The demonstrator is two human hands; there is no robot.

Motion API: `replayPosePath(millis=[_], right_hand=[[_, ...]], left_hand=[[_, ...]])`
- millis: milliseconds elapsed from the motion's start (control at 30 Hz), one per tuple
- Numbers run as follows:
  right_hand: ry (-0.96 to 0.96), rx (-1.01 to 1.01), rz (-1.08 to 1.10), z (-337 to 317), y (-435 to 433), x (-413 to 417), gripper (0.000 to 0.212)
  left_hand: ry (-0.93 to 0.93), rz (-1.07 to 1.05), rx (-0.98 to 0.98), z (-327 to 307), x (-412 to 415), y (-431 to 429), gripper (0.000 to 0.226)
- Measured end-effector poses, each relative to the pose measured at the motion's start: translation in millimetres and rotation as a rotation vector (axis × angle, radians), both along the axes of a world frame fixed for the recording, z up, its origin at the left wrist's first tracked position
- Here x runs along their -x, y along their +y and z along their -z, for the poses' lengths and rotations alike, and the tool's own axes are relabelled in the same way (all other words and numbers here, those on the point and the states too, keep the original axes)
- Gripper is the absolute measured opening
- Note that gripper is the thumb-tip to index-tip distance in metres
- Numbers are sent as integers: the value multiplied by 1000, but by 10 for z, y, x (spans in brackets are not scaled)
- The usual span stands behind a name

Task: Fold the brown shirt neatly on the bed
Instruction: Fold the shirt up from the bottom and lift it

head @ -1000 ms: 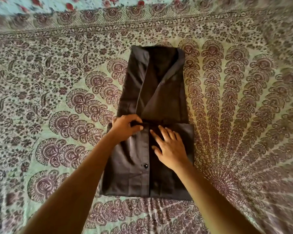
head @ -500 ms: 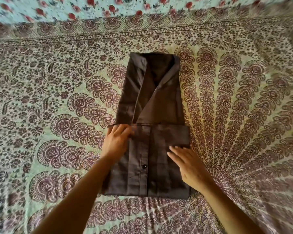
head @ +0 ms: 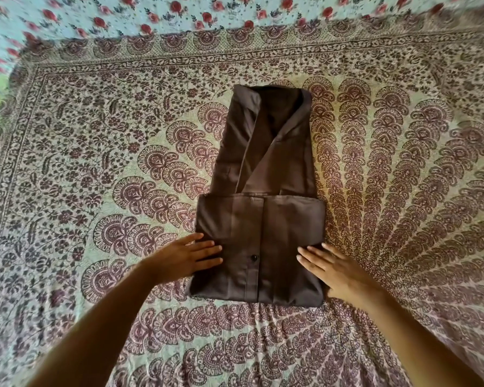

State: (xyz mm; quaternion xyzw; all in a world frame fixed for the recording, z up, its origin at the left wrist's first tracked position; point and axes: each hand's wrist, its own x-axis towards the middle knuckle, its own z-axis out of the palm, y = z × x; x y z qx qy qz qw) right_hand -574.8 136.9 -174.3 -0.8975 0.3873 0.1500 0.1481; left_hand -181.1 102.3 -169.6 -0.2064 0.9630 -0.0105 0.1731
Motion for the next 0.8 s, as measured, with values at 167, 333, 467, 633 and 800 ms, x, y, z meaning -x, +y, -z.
replayPosePath(millis=[167, 333, 467, 633, 800], right_hand=[[-179, 74, 242, -53, 102, -154, 83], [-703, 38, 882, -223, -8, -369, 17], [-996, 268, 1164, -417, -456, -552, 46], [-981, 587, 1245, -552, -1285, -634, 25], [-916, 744, 1239, -549, -2035, -535, 39]], left_hand=[[227, -213, -26, 7, 112, 114, 44], [810, -982, -293, -199, 351, 58, 24], [1052, -1300, -160, -450, 638, -400, 20], [1071, -1431, 40, -579, 902, -1214, 50], [1000, -1406, 195, -567, 1039, -1891, 47]])
